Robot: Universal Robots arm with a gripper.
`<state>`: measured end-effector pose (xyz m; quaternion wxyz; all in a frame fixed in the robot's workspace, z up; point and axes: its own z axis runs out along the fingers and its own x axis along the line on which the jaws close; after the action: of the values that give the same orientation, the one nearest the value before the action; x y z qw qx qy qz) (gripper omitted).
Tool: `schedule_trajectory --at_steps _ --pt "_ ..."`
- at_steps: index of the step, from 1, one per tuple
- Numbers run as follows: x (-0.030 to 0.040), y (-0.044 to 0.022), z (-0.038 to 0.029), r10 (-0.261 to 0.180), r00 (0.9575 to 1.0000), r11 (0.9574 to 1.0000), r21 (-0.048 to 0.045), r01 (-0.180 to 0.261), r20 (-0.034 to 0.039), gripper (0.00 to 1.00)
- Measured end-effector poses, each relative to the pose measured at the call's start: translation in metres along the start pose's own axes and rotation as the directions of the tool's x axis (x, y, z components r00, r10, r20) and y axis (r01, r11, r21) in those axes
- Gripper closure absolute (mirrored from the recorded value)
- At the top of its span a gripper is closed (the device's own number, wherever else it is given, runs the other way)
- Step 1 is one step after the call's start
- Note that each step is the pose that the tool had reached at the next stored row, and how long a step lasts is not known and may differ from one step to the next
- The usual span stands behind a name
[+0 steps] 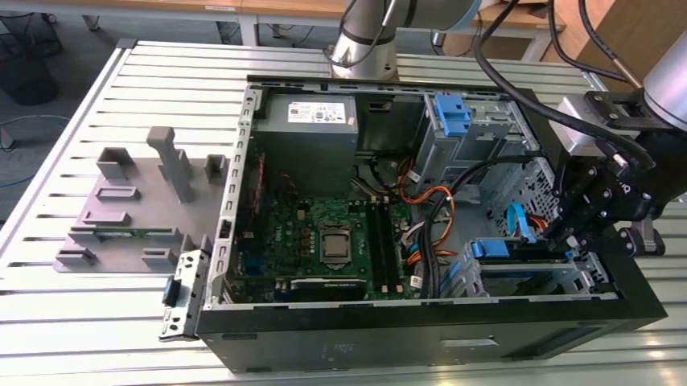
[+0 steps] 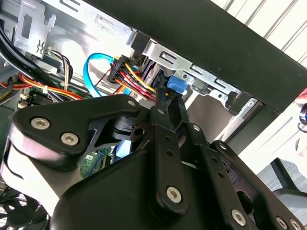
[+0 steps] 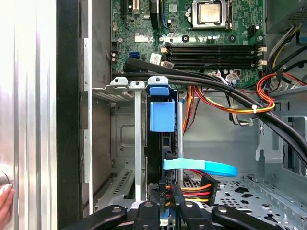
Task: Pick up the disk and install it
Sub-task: 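Insert the second disk wire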
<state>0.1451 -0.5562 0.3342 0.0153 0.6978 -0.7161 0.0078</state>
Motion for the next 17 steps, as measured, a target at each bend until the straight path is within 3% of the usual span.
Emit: schedule_trajectory --at_steps 6,8,13,17 --pt "0.0 -0.0002 -0.0001 0.0 1.0 1.0 0.0 0.0 -0.0001 0.76" --pt "0.0 -0.0003 -0.0001 0.0 1.0 1.0 0.0 0.0 -0.0002 0.84" --pt "0.0 -0.0004 -0.0002 0.0 1.0 1.0 0.0 0.0 0.0001 0.84" --pt "0.0001 -0.0003 -0.0042 0.0 1.0 1.0 0.0 0.0 0.0002 0.84"
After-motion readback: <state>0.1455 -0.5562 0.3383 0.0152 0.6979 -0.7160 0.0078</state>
